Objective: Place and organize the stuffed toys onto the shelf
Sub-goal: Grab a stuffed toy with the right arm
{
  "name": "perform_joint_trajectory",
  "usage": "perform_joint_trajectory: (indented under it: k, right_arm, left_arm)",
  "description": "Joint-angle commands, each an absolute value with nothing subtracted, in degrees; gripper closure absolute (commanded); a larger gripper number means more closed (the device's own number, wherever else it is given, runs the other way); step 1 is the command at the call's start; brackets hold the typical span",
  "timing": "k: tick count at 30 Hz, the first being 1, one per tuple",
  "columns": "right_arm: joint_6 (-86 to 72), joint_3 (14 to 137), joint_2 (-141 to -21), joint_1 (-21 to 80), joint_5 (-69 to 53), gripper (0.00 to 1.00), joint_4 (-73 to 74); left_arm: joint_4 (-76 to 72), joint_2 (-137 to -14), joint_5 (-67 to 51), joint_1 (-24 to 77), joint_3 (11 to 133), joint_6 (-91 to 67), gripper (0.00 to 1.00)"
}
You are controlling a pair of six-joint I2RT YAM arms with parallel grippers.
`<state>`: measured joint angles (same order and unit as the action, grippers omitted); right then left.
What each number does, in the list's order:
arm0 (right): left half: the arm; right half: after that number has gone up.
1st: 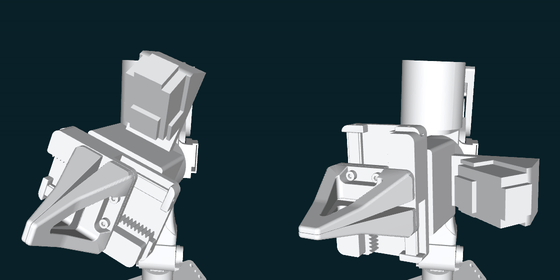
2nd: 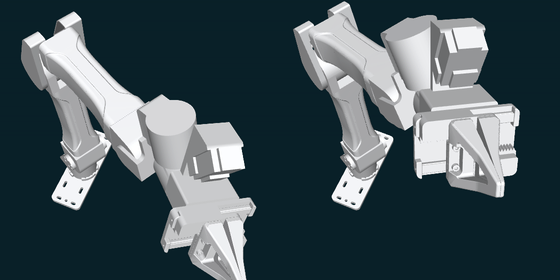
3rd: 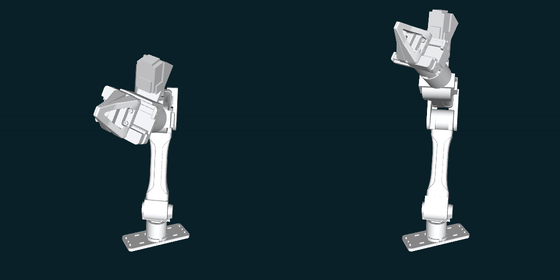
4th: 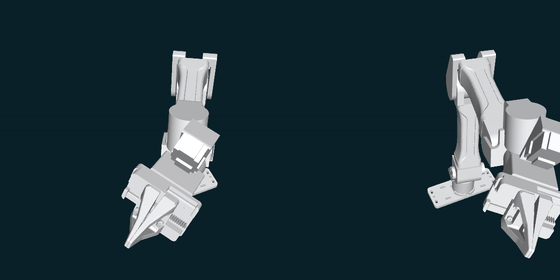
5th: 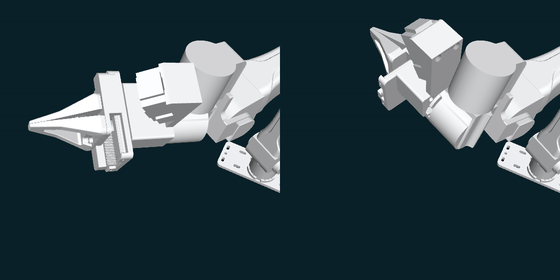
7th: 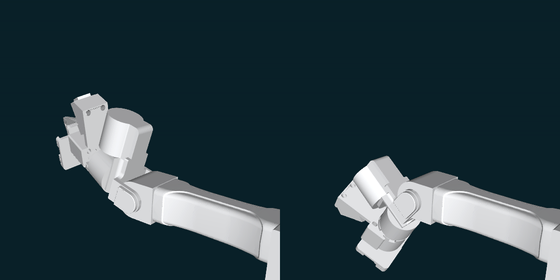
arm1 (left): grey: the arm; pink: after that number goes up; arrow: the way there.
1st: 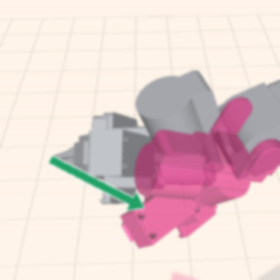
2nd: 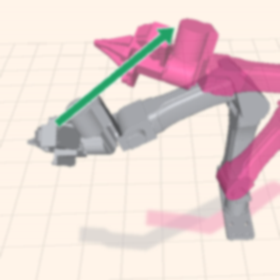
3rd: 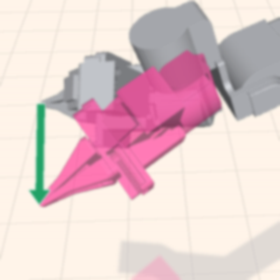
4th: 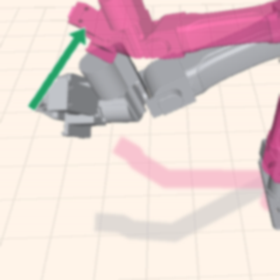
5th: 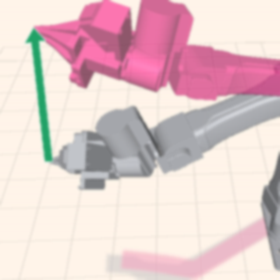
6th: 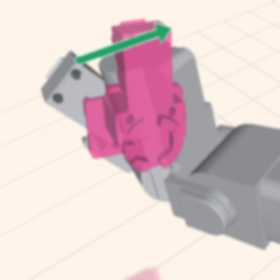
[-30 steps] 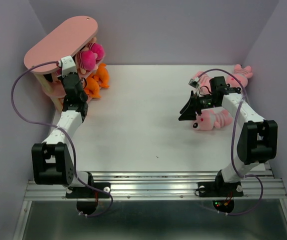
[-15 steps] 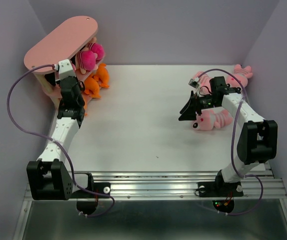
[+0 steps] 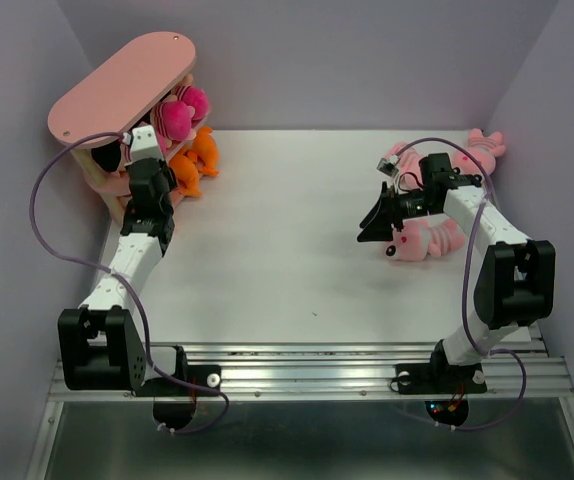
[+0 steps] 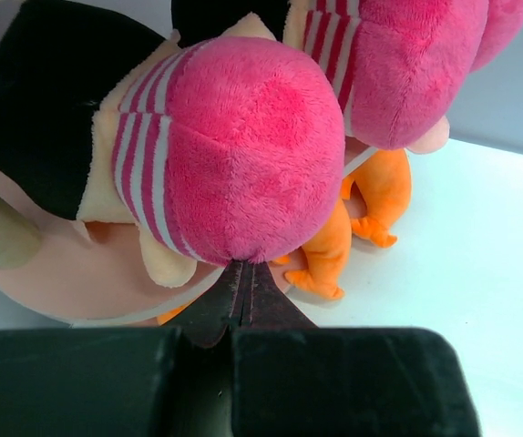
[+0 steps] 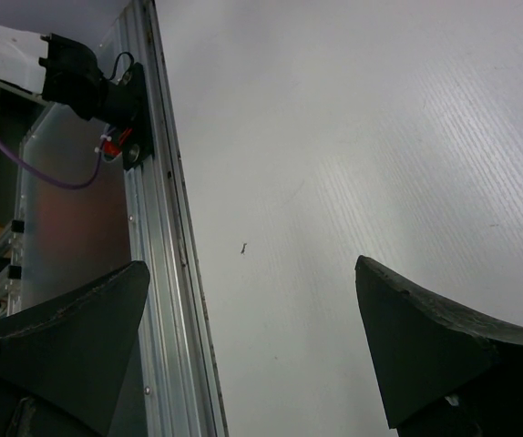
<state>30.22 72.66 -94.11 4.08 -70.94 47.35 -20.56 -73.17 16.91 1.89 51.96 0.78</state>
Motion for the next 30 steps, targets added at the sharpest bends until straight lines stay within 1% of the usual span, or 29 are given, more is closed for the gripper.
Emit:
perform_joint_trajectory:
  k: [1,2,4,6,7,8,10,11,14,17,19,22,24,26,30]
  right_arm:
    - [31.46,75.06,-92.46,3.60,-71.63,0.00,47.72]
    - [31.55,75.06,-92.63,3.60,-71.63,0.00,47.72]
    - [31.46,75.15,-92.55,3.60,-71.63,0.00,47.81]
    - [31.55,75.06,-92.55,3.60,-71.63,0.00,47.81]
    - [31.55,75.06,-92.55,3.60,-71.63,0.00,47.81]
    - [31.64,75.06,-92.55,3.60,-71.63,0.00,47.81]
    - [31.64,75.15,-92.64,3.60,-71.63,0.00,47.90]
    - [31.64,75.15,-92.64,3.60,-71.72,0.00,47.90]
    - [31.73,75.15,-92.81,3.60,-71.81,0.00,48.08]
    - [31.82,75.15,-92.73,3.60,-71.72,0.00,48.08]
    - [31.82,75.15,-92.73,3.60,-71.72,0.00,48.16]
    - [31.90,75.15,-92.64,3.08,-71.72,0.00,48.16]
    - [31.99,75.15,-92.64,3.08,-71.63,0.00,48.16]
    - [32.43,75.32,-92.64,3.08,-71.28,0.00,48.43]
    - [33.40,75.59,-92.64,3.08,-70.32,0.00,49.13]
  left_arm:
    - [-23.91,-74.79,16.52,2.11,51.33,0.53,1.00]
    - [-23.91,-75.23,16.61,2.11,51.42,0.44,1.00]
    - [-23.99,-76.02,17.05,2.11,51.24,0.35,0.95]
    - [-24.61,-76.20,17.14,2.11,51.15,0.35,0.86]
    - [-24.61,-76.20,17.23,2.11,51.24,-0.95,0.80]
    - [-24.61,-76.03,17.49,2.11,51.33,-1.40,0.67]
    - [-24.61,-75.85,17.67,2.11,51.42,-1.76,0.58]
    - [-24.35,-75.59,18.19,2.11,51.50,-1.93,0.46]
    - [-23.65,-74.62,18.81,2.11,51.50,-2.37,0.29]
    - [-22.77,-73.05,18.46,2.11,51.42,-2.55,0.23]
    - [-21.98,-71.47,17.58,2.11,51.76,-2.72,0.22]
    - [-18.73,-68.40,13.90,2.11,52.99,-3.69,0.17]
    - [-14.71,-66.54,9.33,2.11,53.78,-5.17,0.09]
    - [-10.75,-62.94,4.43,2.20,54.40,-6.41,0.03]
    - [-3.54,-56.70,-3.86,2.29,56.24,-9.47,0.01]
